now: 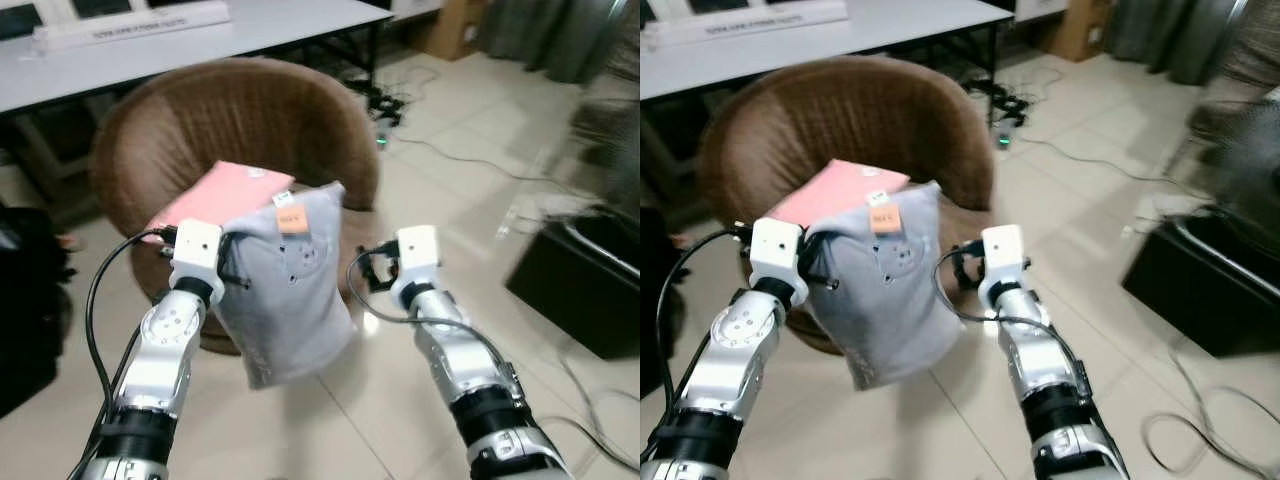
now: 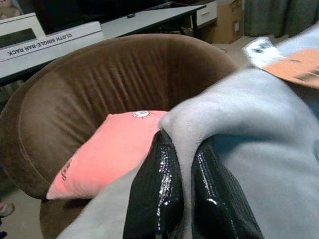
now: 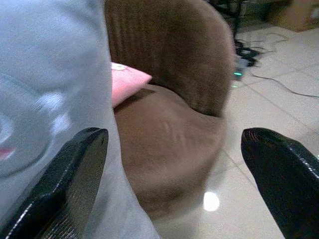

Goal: Move the pillow to the sofa from floor

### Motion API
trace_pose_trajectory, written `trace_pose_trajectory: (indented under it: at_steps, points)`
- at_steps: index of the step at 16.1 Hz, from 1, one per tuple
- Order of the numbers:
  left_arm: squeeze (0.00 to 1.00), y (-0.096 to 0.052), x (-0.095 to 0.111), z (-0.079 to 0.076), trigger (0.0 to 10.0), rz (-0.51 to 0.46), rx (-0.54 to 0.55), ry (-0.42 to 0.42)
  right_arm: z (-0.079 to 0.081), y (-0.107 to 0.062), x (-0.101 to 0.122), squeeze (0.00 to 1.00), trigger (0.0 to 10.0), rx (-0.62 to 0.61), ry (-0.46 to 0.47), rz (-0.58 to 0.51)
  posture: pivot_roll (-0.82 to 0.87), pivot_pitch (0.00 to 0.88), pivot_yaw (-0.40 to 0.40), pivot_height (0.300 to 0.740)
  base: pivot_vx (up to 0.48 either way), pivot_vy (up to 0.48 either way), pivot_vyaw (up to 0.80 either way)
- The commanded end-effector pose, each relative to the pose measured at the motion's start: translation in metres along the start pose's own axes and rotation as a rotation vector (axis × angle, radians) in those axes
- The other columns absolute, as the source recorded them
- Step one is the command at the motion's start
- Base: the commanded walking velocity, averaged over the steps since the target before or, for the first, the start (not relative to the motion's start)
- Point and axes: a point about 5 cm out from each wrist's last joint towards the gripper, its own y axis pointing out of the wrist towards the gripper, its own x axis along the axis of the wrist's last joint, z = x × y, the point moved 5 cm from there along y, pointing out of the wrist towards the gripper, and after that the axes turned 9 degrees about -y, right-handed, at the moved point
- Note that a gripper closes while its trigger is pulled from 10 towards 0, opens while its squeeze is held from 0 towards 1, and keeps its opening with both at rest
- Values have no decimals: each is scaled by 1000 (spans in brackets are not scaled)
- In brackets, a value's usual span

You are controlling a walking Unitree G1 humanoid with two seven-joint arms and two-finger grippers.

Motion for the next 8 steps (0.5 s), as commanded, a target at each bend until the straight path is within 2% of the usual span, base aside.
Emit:
trace_pose_trajectory:
  at_steps: [1, 5, 8]
  points:
    - [0, 5, 19, -8, 10000, -71, -25, 7, -11, -1, -1, 0, 10000, -31, -8, -4, 69, 0, 65, 740, 480, 0, 0]
    - [0, 5, 18, -10, 10000, -67, -37, 2, -15, -1, -2, 0, 10000, -44, -7, 3, 69, 0, 65, 740, 480, 0, 0]
    - [0, 6, 15, -23, 10000, -51, -113, 0, -14, -1, -2, 0, 10000, -34, -14, 0, 68, 0, 59, 740, 480, 0, 0]
